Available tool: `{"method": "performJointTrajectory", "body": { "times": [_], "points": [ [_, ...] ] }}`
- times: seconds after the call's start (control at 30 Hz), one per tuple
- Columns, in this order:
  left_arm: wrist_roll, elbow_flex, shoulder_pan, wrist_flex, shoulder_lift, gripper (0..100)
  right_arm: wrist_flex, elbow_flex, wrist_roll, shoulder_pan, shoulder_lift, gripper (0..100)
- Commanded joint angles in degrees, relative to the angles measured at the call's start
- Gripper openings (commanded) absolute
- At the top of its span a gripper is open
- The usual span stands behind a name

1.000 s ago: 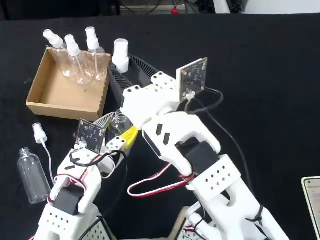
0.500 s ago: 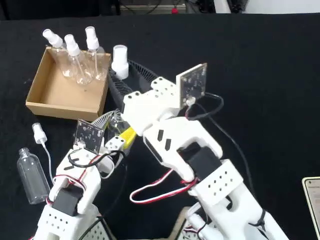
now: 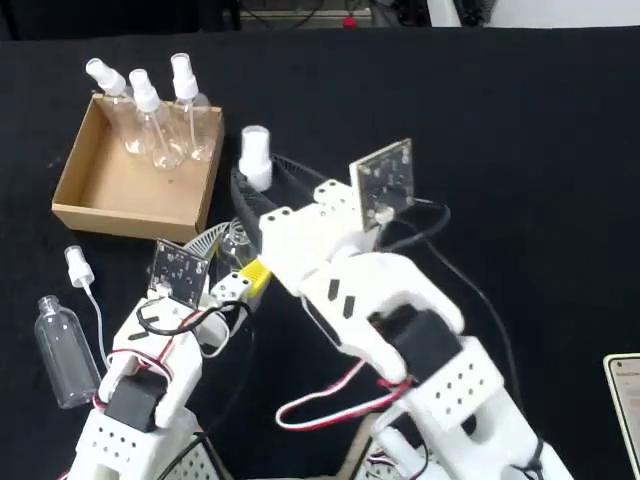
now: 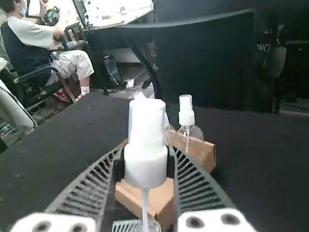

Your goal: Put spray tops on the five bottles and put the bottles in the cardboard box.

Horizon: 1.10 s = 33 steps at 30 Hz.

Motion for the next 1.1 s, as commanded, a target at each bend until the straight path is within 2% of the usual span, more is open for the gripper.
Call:
{"method": "performJointTrajectory", "body": {
  "times": [0.0, 0.17, 0.37, 0.43, 0.63, 0.93, 1.07],
  "points": [
    [0.3, -1.4, 0.1, -1.7, -0.9, 10, 2.1, 2.2, 0.5, -0.5, -3.2, 5.9],
    [0.4, -1.4, 0.1, -1.5, -0.9, 9, -1.2, 5.7, 5.4, -0.6, -2.4, 5.9],
    [0.4, -1.5, -0.1, -1.7, -0.9, 10, -1.4, 2.0, 8.5, -0.6, 1.5, 6.0],
    [0.4, -1.5, -0.2, -1.7, -0.9, 10, 0.8, -0.2, 9.7, -0.7, 3.5, 7.0],
    [0.4, -1.5, -0.1, -1.7, -0.9, 10, 10.5, -5.8, 9.8, -2.3, 4.8, 18.8],
    [0.4, -1.4, -0.1, -1.7, -0.9, 9, 14.6, -6.7, 9.8, -6.5, -4.5, 19.1],
    [0.4, -1.4, -0.1, -1.7, -0.9, 9, 15.8, -9.4, 9.8, -1.1, -8.1, 19.1]
  ]
}}
